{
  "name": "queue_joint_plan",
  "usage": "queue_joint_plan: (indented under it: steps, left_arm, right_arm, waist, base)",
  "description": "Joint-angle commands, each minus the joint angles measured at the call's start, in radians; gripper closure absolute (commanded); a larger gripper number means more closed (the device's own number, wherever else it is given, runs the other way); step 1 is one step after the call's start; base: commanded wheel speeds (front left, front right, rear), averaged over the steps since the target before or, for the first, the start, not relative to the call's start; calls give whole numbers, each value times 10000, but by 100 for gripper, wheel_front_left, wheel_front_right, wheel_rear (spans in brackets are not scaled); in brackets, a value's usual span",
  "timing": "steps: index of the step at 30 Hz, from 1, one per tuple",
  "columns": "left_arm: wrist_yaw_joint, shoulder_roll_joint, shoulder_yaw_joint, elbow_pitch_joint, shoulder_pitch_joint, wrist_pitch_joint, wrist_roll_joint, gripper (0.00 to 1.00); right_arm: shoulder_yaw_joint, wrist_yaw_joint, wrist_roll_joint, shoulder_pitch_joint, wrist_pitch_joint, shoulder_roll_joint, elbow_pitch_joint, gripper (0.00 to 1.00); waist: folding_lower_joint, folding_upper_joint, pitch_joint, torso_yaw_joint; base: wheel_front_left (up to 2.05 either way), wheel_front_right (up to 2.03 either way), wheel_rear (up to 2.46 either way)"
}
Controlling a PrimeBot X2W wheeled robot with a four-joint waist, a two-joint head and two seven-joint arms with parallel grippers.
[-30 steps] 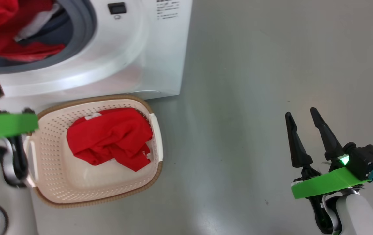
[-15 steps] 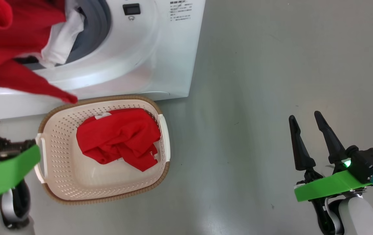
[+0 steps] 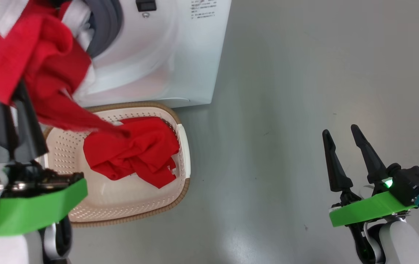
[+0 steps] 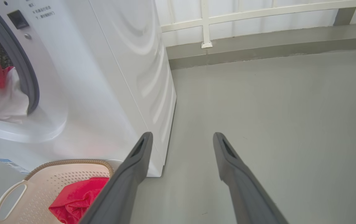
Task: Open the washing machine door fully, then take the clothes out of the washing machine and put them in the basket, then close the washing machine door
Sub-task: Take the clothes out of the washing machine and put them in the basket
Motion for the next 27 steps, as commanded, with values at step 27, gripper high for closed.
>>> queue_joint_plan:
  steps: [27]
  left_arm:
    - [-687, 344, 882, 9177, -2320, -45, 776, 90]
  right_arm:
    - [520, 75, 415, -959, -65, -21, -372, 0]
  waist:
    - [0, -1, 2047, -851]
  base:
    - [0, 0, 0]
